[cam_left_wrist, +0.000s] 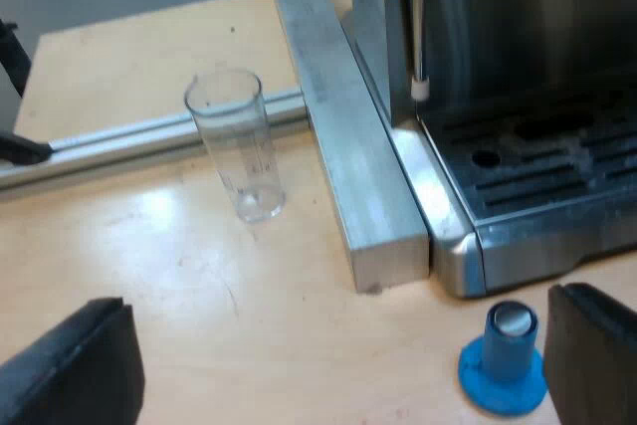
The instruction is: Grind coffee beans and then tamp
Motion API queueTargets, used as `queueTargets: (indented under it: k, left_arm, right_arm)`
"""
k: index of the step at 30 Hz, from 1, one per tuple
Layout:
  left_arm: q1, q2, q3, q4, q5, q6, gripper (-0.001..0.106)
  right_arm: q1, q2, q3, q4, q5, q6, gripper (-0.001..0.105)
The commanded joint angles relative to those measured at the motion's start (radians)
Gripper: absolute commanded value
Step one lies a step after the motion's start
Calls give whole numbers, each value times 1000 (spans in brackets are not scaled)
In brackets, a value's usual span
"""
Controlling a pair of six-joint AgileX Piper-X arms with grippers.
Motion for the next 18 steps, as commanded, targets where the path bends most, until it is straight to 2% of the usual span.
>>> queueTargets:
  k: [1,18]
  left_arm:
    - [2,-139,32,-18,-12,-6,83]
    - [2,-139,51,-25,-12,-6,83]
  right_arm:
    - [-4,-39,37,-12,-10,-4,61]
    - [-4,-38,114,-14,-10,-4,61]
